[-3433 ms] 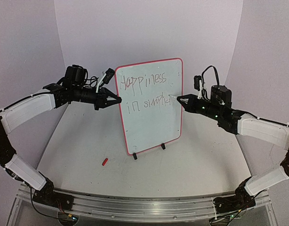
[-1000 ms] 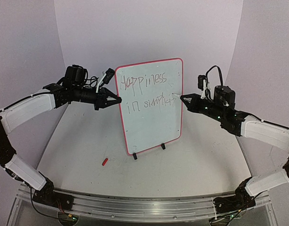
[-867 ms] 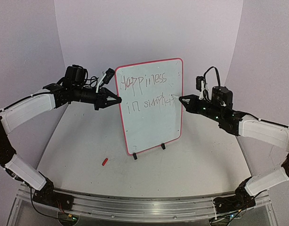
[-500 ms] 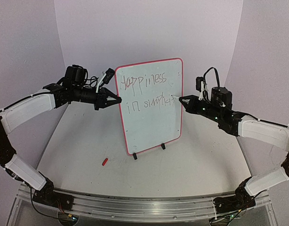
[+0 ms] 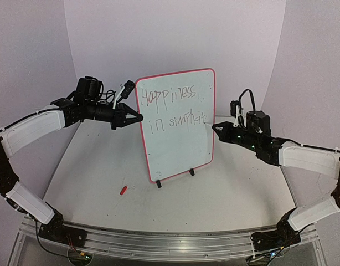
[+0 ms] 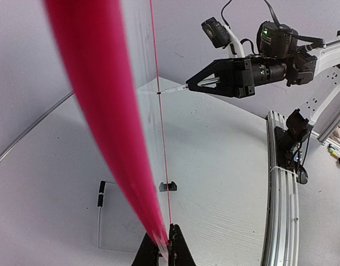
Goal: Write a sentence on the whiteboard
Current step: Write on the whiteboard with the whiteboard.
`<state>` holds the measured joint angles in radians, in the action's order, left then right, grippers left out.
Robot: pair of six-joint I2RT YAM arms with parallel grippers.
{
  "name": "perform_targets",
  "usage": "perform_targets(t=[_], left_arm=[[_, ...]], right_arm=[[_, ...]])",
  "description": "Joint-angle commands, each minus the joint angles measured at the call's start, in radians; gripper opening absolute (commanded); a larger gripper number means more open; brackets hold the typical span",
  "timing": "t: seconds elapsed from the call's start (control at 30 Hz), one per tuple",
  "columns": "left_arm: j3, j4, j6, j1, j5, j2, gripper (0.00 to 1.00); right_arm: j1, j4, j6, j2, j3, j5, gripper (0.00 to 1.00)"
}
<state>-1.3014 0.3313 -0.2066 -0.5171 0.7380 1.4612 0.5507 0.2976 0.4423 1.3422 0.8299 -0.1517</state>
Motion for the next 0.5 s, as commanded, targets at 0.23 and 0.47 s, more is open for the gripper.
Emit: perform_targets(t=[0.23, 0.47], left_arm=[[0.027, 0.2, -0.064, -0.015, -0.038, 0.027, 0.0], [0.027, 0.2, -0.063, -0.015, -0.037, 0.028, 0.0]], right_arm=[[-0.001, 0.006, -0.015, -0.082, 0.036, 0.03, 0.0], [0.0, 0.026, -0.017, -0.079, 0.06, -0.022, 0.0]])
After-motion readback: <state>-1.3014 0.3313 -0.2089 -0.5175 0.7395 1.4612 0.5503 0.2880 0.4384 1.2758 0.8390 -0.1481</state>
